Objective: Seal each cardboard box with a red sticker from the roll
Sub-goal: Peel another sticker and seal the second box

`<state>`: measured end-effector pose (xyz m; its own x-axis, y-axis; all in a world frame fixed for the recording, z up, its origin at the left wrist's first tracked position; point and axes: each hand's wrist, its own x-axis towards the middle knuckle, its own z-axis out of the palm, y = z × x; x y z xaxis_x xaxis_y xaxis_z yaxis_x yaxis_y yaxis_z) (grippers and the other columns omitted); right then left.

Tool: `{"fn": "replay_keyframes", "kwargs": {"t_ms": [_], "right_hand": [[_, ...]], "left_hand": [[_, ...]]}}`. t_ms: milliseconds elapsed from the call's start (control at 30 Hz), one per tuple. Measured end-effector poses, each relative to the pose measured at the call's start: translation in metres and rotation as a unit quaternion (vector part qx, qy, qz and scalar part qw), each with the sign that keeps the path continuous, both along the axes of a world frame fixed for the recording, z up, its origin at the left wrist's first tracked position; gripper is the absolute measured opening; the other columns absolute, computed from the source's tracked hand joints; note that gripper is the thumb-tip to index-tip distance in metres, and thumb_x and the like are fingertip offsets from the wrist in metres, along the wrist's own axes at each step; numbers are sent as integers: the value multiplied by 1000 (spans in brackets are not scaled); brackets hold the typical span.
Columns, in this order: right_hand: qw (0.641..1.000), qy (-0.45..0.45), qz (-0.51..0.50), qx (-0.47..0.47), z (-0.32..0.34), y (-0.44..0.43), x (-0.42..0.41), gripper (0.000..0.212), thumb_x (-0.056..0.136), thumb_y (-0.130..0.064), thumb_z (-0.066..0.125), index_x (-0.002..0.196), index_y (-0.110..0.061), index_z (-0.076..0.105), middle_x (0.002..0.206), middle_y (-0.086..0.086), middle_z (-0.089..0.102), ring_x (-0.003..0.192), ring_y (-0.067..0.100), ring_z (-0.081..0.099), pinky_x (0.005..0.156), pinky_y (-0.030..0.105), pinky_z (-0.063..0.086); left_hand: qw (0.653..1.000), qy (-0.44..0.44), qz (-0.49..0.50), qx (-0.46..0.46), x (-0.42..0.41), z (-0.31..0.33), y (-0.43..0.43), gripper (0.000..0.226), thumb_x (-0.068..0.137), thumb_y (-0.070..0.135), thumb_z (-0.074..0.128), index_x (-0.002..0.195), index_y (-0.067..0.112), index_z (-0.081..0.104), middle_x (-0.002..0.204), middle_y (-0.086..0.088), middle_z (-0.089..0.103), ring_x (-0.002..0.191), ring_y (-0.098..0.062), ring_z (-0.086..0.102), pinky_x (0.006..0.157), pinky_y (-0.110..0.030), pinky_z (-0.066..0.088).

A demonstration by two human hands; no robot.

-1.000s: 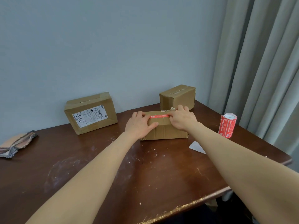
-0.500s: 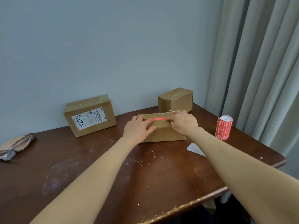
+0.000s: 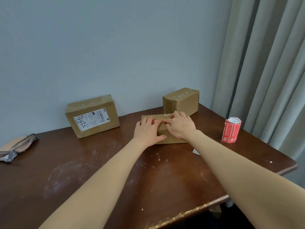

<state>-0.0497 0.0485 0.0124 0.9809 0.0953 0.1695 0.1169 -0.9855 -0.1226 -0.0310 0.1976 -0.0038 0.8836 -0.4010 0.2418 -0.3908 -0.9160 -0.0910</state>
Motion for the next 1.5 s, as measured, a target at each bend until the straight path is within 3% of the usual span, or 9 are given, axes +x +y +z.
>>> {"fn": "replay_keyframes", "kwargs": {"t_ms": [333, 600, 900, 1033, 1167, 1300, 1500], "right_hand": [[999, -9, -40, -1, 4, -12, -1, 48, 98, -47, 30, 130, -23, 57, 135, 9, 46, 127, 30, 37, 103, 44, 35], [999, -21, -37, 4, 7, -16, -9, 44, 98, -50, 33, 130, -29, 58, 132, 7, 47, 126, 29, 38, 99, 41, 39], [999, 9, -38, 2, 9, -19, -11, 41, 100, -48, 32, 136, -42, 49, 134, 6, 43, 127, 29, 36, 101, 42, 37], [999, 14, -43, 0, 11, -16, -7, 43, 98, -49, 34, 137, -35, 49, 133, 9, 43, 126, 30, 37, 98, 43, 38], [999, 11, -45, 1, 10, -7, -2, 48, 98, -52, 31, 142, -34, 41, 136, 11, 39, 127, 31, 34, 100, 44, 37], [999, 32, -28, -7, 7, 3, 2, 48, 98, -54, 27, 141, -40, 41, 144, 12, 34, 133, 32, 31, 105, 47, 31], [998, 18, -51, 8, 7, -10, 5, 50, 98, -55, 30, 135, -28, 52, 133, 11, 40, 124, 32, 37, 98, 45, 38]], "left_hand": [[999, 18, 35, -28, 3, 5, 14, 83, 84, 62, 52, 147, 14, 29, 153, -5, 28, 141, -26, 22, 107, -39, 33], [996, 54, 35, -54, 2, 5, 22, 85, 85, 58, 55, 151, 21, 17, 156, -4, 20, 143, -25, 16, 104, -41, 38], [996, 77, 23, -50, 2, 7, 26, 80, 86, 54, 58, 151, 28, 19, 158, 0, 17, 144, -24, 13, 106, -44, 38], [995, 74, 22, -61, 4, 9, 26, 86, 84, 53, 61, 151, 24, 16, 157, 0, 20, 143, -24, 17, 108, -42, 34], [998, 51, 19, -39, 6, 13, 21, 89, 80, 61, 59, 151, 32, 14, 157, -6, 20, 143, -26, 15, 111, -44, 27], [995, 95, 14, -31, 8, 14, 14, 84, 79, 63, 58, 149, 34, 21, 156, -5, 22, 143, -29, 14, 110, -46, 30], [995, 79, 35, -41, 9, 14, 22, 83, 81, 62, 58, 148, 24, 26, 153, -3, 25, 138, -27, 23, 106, -43, 34]]}}
